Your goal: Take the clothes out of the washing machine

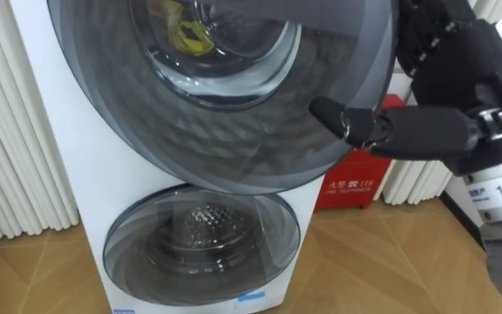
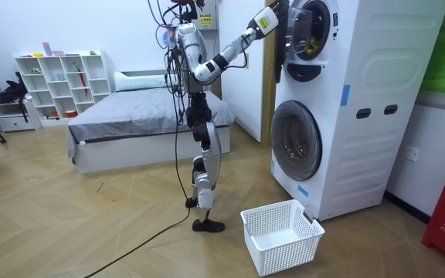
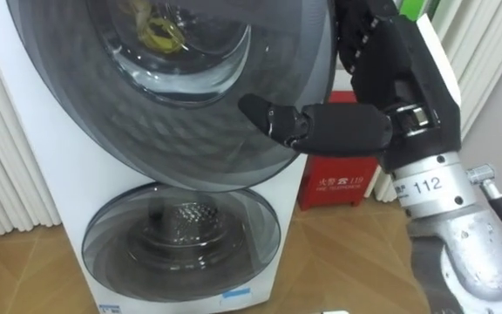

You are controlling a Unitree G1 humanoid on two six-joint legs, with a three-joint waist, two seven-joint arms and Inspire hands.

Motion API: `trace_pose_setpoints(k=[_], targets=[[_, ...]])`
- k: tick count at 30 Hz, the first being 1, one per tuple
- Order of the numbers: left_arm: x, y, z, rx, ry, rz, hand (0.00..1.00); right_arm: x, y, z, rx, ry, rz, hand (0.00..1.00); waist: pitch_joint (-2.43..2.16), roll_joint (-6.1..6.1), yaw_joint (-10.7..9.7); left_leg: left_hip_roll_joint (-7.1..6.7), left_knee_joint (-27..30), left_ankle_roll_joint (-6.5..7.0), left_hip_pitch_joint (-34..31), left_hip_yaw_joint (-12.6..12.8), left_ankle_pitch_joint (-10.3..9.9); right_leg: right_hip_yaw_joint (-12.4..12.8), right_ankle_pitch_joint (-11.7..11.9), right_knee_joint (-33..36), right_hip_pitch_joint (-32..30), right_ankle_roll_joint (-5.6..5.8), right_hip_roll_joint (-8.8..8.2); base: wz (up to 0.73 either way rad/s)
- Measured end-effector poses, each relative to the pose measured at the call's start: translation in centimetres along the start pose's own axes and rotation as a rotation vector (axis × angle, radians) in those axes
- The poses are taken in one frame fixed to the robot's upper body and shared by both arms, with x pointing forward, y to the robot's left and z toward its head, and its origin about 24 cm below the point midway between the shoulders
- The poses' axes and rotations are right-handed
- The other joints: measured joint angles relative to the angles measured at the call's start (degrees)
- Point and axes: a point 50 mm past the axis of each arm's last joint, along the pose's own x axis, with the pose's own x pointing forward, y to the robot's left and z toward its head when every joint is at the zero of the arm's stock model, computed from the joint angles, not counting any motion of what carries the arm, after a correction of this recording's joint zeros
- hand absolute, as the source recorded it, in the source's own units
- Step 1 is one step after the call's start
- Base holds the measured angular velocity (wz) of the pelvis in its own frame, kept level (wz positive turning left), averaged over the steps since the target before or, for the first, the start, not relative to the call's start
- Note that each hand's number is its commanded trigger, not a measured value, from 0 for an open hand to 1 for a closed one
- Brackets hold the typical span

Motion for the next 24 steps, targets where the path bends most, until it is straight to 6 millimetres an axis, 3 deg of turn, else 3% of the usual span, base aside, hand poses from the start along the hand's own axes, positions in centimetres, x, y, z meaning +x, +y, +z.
trace_pose_setpoints(k=[15, 22, 24], targets=[[0.4, 0.8, 1.8, 0.032, -0.051, 0.023, 0.00, 0.1, 1.0, 0.0, 0.227, -0.063, 0.014, 0.00, -0.14, -0.40, 0.53, 0.92, 0.00, -1.00, -0.28, 0.19, 0.45, -0.03, 0.05, 0.08, -0.48, -1.01, 0.80, -0.01], [0.4, 0.8, 1.8, 0.047, -0.055, 0.043, 0.00, 0.1, 1.8, 0.1, 0.303, -0.102, 0.031, 0.00, 0.20, -1.31, 3.11, 1.69, 0.23, -1.93, -0.39, 0.06, 1.04, -0.38, -0.48, 0.20, -0.58, -2.00, 1.16, 0.01], [0.4, 1.0, 1.8, 0.048, -0.055, 0.053, 0.00, 0.2, 2.2, 0.2, 0.336, -0.126, 0.034, 0.00, 0.14, -1.76, 3.28, 1.78, 0.89, -2.26, -1.06, -0.89, 1.31, -1.59, -1.01, 0.12, -0.58, -2.20, 1.08, 0.28]])
